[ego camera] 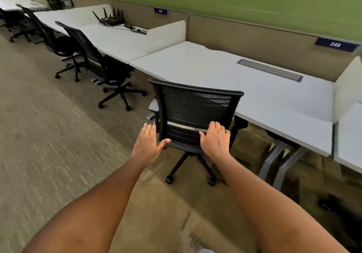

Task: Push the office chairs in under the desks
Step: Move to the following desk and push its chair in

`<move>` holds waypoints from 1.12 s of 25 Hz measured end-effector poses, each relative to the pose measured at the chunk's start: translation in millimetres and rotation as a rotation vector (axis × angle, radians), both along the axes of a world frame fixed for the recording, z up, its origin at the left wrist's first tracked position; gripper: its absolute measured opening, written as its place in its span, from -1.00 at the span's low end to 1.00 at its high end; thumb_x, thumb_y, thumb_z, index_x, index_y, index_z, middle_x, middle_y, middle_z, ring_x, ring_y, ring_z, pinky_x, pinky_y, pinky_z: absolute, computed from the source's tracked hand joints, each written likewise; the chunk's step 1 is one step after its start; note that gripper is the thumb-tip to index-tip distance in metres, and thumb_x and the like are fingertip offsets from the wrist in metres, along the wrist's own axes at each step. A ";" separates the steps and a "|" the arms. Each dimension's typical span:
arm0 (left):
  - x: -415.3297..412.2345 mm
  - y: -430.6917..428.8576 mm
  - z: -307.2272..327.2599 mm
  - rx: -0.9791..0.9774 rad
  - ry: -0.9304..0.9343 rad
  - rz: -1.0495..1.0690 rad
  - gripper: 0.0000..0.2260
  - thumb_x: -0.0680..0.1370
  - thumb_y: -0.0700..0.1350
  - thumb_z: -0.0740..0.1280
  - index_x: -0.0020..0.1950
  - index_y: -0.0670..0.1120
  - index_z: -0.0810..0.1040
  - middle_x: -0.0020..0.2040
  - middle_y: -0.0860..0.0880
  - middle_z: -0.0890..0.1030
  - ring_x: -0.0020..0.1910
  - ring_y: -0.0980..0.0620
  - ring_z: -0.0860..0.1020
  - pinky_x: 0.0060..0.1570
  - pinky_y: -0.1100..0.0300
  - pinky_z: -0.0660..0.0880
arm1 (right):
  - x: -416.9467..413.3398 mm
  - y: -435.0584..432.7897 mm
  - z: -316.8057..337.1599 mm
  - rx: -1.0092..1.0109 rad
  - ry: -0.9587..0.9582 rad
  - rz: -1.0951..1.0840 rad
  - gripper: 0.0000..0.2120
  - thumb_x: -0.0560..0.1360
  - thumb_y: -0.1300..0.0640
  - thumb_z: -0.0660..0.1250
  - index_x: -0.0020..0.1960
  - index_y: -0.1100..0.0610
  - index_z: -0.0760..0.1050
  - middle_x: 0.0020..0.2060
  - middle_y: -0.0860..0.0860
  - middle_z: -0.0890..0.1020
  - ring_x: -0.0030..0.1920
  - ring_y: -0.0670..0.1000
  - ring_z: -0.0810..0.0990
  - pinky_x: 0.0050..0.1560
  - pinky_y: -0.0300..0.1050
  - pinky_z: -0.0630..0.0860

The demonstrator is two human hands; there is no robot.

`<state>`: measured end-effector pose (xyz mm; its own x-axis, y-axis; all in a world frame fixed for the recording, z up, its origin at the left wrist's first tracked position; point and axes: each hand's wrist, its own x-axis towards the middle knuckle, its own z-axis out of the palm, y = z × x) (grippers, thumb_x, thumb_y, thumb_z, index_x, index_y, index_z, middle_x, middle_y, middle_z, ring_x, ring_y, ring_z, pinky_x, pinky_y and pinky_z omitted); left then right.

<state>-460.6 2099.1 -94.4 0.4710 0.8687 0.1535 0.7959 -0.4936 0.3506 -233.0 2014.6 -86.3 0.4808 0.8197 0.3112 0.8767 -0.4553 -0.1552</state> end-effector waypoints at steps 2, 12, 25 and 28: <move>8.5 34.8 14.8 0.007 -0.031 -0.042 -0.16 0.48 0.37 0.04 0.49 -0.28 0.18 0.47 -0.26 0.27 0.52 -0.18 0.11 0.50 0.00 0.08 | 7.7 19.7 14.8 0.032 -0.001 -0.036 -0.53 0.50 -0.12 0.28 0.22 0.21 0.40 0.07 0.12 0.55 0.08 0.17 0.53 0.09 0.14 0.45; 108.9 175.3 50.3 0.189 -0.035 -0.175 -0.21 0.50 0.24 0.31 0.49 -0.27 0.15 0.49 -0.25 0.25 0.51 -0.19 0.13 0.50 0.02 0.04 | 113.1 131.2 52.2 0.006 -0.108 -0.185 -0.37 0.40 -0.11 0.42 0.28 0.26 0.33 0.18 0.18 0.47 0.23 0.21 0.41 0.35 0.14 0.26; 108.1 249.1 34.0 0.450 -0.025 -0.238 -0.27 0.34 0.56 0.10 -0.08 -0.11 0.52 -0.19 -0.03 0.55 -0.13 -0.04 0.48 0.07 0.05 0.37 | 99.0 159.9 43.1 -0.164 -0.076 -0.267 -0.88 0.26 0.06 0.29 -0.23 0.04 0.40 -0.31 -0.04 0.52 -0.16 0.09 0.51 0.04 0.04 0.30; 85.0 258.7 33.1 0.415 -0.036 -0.280 -0.29 0.35 0.55 0.11 -0.07 -0.10 0.49 -0.16 -0.03 0.53 -0.10 -0.03 0.47 0.13 0.04 0.38 | 67.6 162.2 39.1 -0.146 -0.087 -0.320 -0.84 0.25 0.04 0.29 -0.18 0.04 0.48 -0.28 -0.04 0.56 -0.13 0.10 0.53 0.05 0.05 0.29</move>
